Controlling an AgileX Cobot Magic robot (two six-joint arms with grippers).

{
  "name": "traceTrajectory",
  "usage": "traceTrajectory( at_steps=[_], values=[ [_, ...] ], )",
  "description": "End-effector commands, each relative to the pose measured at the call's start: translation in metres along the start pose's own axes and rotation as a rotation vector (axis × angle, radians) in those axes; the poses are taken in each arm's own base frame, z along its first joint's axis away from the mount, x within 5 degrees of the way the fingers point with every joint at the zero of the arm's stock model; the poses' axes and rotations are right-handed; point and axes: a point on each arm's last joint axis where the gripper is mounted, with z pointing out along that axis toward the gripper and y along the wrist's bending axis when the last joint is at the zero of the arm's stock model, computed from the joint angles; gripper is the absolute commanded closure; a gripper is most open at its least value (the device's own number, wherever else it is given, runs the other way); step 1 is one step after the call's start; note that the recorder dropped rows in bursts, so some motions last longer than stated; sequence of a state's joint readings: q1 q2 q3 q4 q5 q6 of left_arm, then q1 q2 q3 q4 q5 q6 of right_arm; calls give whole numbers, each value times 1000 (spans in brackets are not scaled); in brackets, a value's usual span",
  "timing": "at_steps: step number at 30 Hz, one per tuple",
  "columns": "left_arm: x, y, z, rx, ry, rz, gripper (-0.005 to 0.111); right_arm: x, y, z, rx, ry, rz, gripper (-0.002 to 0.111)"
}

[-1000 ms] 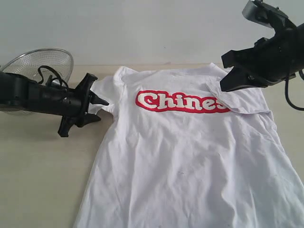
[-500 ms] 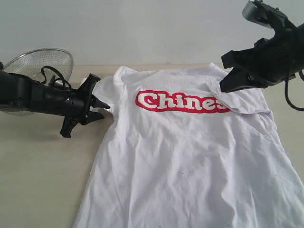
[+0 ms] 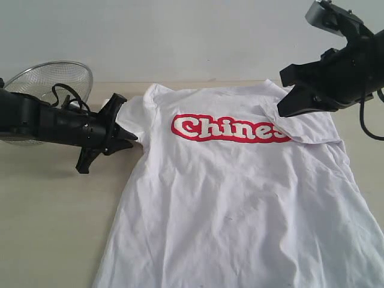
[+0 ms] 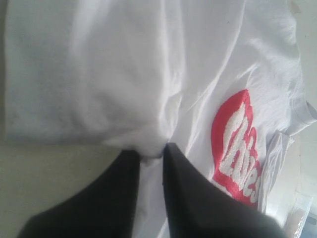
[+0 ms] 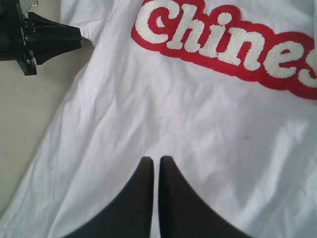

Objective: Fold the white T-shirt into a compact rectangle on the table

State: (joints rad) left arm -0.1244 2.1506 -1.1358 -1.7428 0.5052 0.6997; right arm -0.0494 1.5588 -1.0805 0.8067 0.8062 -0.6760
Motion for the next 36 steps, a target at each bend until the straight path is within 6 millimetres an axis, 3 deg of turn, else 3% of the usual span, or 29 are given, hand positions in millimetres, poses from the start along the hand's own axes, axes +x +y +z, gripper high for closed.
traceTrajectory(
  at_steps=[1, 6, 19, 28, 33, 36],
  values=[
    [0, -1, 1, -4, -5, 13, 92, 0, 3, -3, -7, -2, -14, 108],
    [-2, -5, 1, 7, -9, 39, 102, 0, 3, -3, -7, -2, -14, 108],
    [-12, -36, 0, 117, -11, 147, 102, 0, 2, -3, -3, -7, -14, 108],
    [14, -46, 12, 121, 31, 343, 102, -1, 2, -3, -1, -12, -12, 108],
    [33, -53, 20, 114, 56, 391, 102, -1, 2, -3, -1, -12, -12, 108],
    [33, -54, 18, 113, 49, 385, 102, 1, 3, -3, -13, 3, -12, 108]
  ],
)
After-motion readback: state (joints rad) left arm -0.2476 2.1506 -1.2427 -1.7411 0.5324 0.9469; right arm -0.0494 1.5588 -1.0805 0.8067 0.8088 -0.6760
